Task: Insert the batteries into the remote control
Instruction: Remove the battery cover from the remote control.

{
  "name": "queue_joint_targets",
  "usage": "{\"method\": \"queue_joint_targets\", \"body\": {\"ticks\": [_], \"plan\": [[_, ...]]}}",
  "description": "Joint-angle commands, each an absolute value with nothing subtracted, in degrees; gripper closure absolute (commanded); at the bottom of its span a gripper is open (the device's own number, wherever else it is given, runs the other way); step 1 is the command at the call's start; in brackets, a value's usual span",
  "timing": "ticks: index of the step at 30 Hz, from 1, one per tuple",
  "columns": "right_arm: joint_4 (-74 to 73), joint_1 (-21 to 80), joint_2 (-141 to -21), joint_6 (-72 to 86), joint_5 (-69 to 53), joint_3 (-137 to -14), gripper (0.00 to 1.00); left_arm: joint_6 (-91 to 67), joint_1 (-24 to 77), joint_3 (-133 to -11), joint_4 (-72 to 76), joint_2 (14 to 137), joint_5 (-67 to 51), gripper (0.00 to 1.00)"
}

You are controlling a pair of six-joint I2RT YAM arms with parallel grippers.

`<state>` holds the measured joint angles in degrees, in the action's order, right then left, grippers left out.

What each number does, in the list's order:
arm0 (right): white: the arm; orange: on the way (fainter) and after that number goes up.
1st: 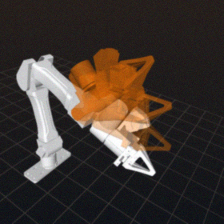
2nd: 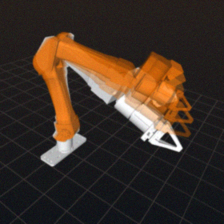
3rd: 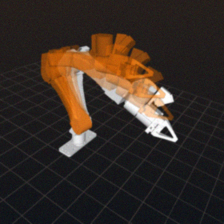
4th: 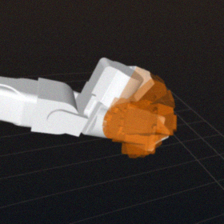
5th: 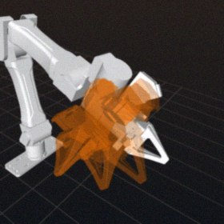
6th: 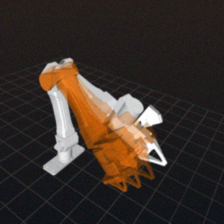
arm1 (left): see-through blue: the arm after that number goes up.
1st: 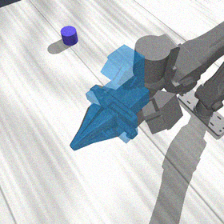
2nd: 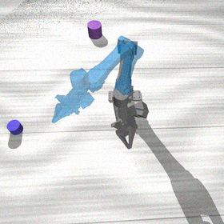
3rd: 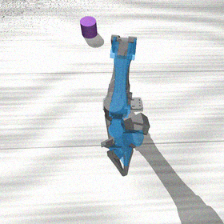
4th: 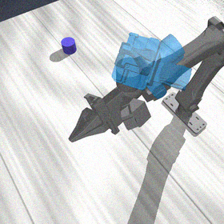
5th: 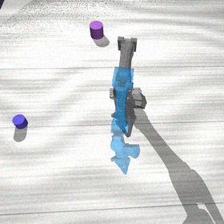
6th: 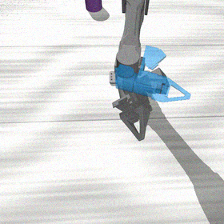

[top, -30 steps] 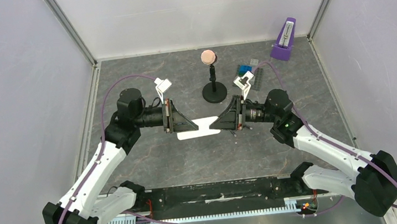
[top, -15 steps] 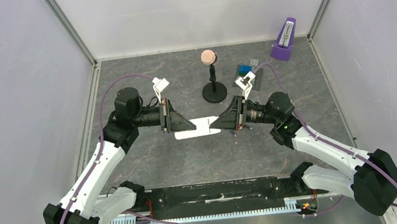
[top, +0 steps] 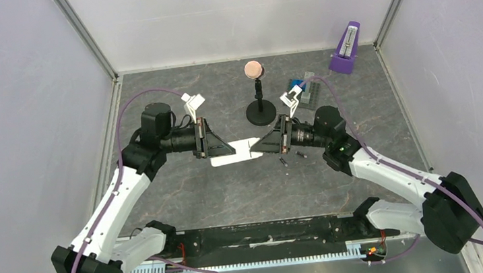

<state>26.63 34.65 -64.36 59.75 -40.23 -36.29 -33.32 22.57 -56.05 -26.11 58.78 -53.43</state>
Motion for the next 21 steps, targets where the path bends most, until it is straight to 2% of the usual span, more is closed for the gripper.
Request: {"method": "queue_joint_targets", "body": {"ticks": [1, 4, 8, 11, 15, 17, 21], "plan": [[21.91, 33.29, -66.87, 55.85, -32.76, -39.46, 0.71, -27.65, 22.06, -58.53, -34.18, 58.59, -50.77, 0.98], [23.38, 33.22, -68.66, 57.32, -32.37, -39.38, 0.65, -26.44, 22.06, -58.52, -35.85, 59.42, -48.73, 0.98], [25.21, 33.2, -70.14, 58.22, -32.17, -39.09, 0.67, -25.41, 22.07, -58.27, -36.65, 60.28, -46.05, 0.98], [26.52, 33.31, -71.83, 58.56, -32.76, -39.05, 0.79, -25.31, 22.06, -58.18, -36.57, 61.24, -44.28, 0.98], [29.29, 33.89, -73.97, 59.59, -33.5, -38.51, 0.86, -25.31, 22.06, -58.01, -36.15, 62.8, -40.99, 0.98], [29.52, 34.23, -74.93, 59.48, -33.13, -38.2, 0.84, -25.91, 22.11, -57.52, -35.35, 63.37, -38.41, 0.98], [28.32, 34.6, -77.06, 58.22, -29.99, -37.58, 0.76, -27.22, 22.13, -56.08, -34.04, 65.1, -32.37, 0.98]]}}
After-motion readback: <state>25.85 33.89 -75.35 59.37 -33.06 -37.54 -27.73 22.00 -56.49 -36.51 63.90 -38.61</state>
